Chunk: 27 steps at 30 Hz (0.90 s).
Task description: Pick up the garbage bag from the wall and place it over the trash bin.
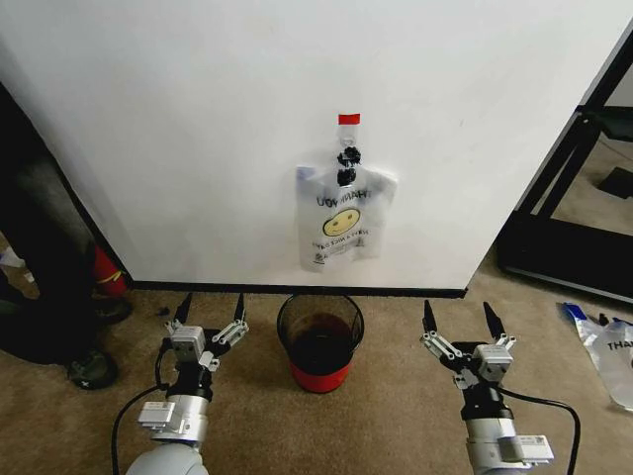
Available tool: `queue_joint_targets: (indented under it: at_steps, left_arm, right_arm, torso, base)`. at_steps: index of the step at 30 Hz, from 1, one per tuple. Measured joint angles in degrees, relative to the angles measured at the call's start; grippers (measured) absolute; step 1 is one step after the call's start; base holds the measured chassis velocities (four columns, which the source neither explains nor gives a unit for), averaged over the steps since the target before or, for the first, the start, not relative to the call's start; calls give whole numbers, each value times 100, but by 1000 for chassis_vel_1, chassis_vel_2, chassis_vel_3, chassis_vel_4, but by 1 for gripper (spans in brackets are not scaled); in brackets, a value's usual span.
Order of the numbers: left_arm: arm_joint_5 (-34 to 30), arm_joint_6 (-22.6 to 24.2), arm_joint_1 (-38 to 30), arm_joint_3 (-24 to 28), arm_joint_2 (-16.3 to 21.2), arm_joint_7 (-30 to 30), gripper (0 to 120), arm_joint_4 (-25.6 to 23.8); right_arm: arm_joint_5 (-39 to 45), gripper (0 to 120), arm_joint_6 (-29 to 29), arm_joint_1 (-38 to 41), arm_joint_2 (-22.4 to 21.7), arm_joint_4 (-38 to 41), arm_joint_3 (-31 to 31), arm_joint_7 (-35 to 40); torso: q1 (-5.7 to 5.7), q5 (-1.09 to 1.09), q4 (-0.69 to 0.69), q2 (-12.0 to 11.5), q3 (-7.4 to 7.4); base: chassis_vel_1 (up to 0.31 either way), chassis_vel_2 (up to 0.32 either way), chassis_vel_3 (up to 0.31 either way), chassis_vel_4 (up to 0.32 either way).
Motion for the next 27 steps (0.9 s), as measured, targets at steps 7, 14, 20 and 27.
queue_joint_targets:
  at_steps: [7, 14, 20, 27]
  left_arm:
    - [11, -9, 11, 3, -43, 12, 100, 1]
    - [27, -15, 12, 15, -47, 18, 100, 1]
    - [33, -16, 13, 13, -32, 18, 100, 20]
    - [73, -29, 64, 25, -37, 23, 100, 48]
  right_arm:
    - [10, 100, 18, 6, 1, -32, -17, -2]
    - [19, 100, 21, 19, 19, -38, -37, -4]
    - [40, 100, 34, 3, 27, -54, -74, -13]
    - [389, 100, 18, 74, -31, -122, -157, -73]
  torso:
    - [0, 0, 0, 0, 0]
    - [0, 0, 0, 0, 0]
    - [0, 0, 0, 0, 0]
    - [0, 0, 0, 0, 0]
  base:
    - [0, 0, 0, 0]
    - [0, 0, 0, 0]
    - [0, 0, 0, 0]
    - [0, 0, 0, 0]
